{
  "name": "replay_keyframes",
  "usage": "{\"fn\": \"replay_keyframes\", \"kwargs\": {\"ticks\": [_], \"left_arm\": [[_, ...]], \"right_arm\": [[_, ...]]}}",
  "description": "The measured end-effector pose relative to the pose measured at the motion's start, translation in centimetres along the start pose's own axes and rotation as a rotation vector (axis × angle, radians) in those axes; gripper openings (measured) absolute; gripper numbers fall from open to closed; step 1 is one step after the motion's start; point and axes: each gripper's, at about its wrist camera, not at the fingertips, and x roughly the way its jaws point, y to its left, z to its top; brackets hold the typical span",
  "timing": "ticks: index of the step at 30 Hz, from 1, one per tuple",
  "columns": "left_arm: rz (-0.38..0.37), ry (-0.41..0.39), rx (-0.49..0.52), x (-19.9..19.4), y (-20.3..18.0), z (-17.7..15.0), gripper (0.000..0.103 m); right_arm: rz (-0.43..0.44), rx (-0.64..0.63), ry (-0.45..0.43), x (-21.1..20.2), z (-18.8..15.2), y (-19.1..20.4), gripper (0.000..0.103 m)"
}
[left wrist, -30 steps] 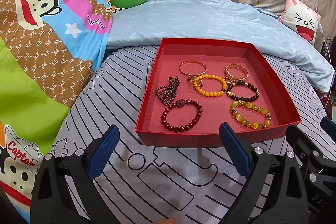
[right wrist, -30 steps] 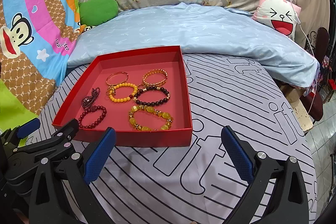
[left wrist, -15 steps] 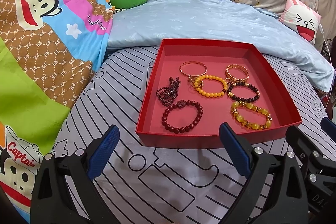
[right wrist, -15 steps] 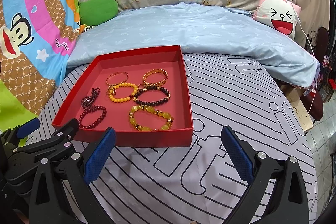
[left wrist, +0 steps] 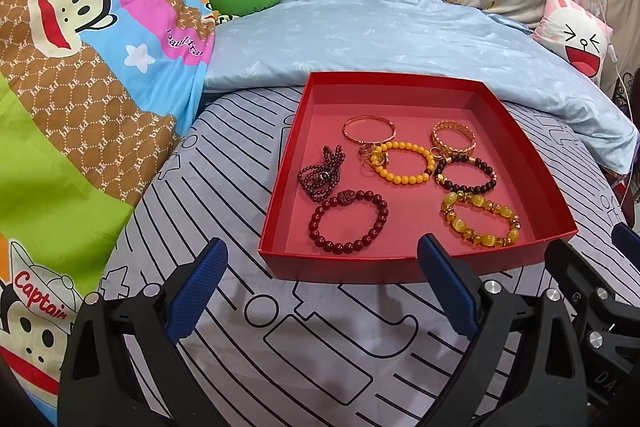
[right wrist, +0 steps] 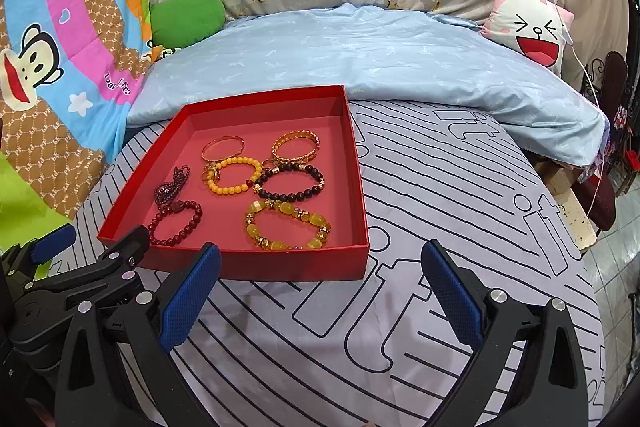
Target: Organize jewelry
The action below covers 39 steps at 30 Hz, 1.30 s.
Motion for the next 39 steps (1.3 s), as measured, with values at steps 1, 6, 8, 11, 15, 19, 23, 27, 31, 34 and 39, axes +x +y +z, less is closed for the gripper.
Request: {"fn": "replay_keyframes", "kwargs": {"ticks": [1,6,8,11,15,19,23,27,31,34,39], "left_arm": [[0.0,0.0,0.001,0.01,-0.02,-0.03,0.091],[0.0,0.001,0.001,0.01,0.0,-0.02,0.091],[-0.001,0.003,0.001,0.0,0.02,0.02,0.091],[-0.002,0.005,0.001,0.12,0.12,-0.03,0.091],[-0.001,0.005,0.001,0.15,0.15,-0.12,0.091],[0.0,0.005,0.001,0.17,0.2,-0.23,0.091],[0.002,0.006,0.001,0.14,0.21,-0.21,0.091],[0.002,0.005,0.002,0.11,0.24,-0.2,0.091],[0.003,0.005,0.001,0.08,0.25,-0.22,0.091],[0.002,0.005,0.001,0.08,0.22,-0.19,0.091],[0.002,0.005,0.0,0.06,0.27,-0.19,0.091]], "right_arm": [[0.0,0.0,0.0,0.0,0.01,0.0,0.097],[-0.001,-0.001,0.0,-0.01,-0.02,0.02,0.097],[0.0,-0.001,0.001,0.01,0.01,0.01,0.097],[-0.001,-0.001,0.0,0.02,0.01,0.01,0.097],[0.0,0.0,0.001,0.0,-0.03,0.02,0.097],[0.0,-0.002,0.0,0.0,-0.02,0.03,0.097],[0.0,0.0,0.002,0.03,-0.03,0.03,0.097],[0.0,0.0,0.001,0.02,-0.03,0.03,0.097],[0.0,-0.002,0.001,0.02,-0.02,0.03,0.097],[-0.001,-0.001,0.0,0.01,-0.01,0.02,0.097],[-0.001,-0.002,0.0,-0.01,0.01,0.03,0.097]]}}
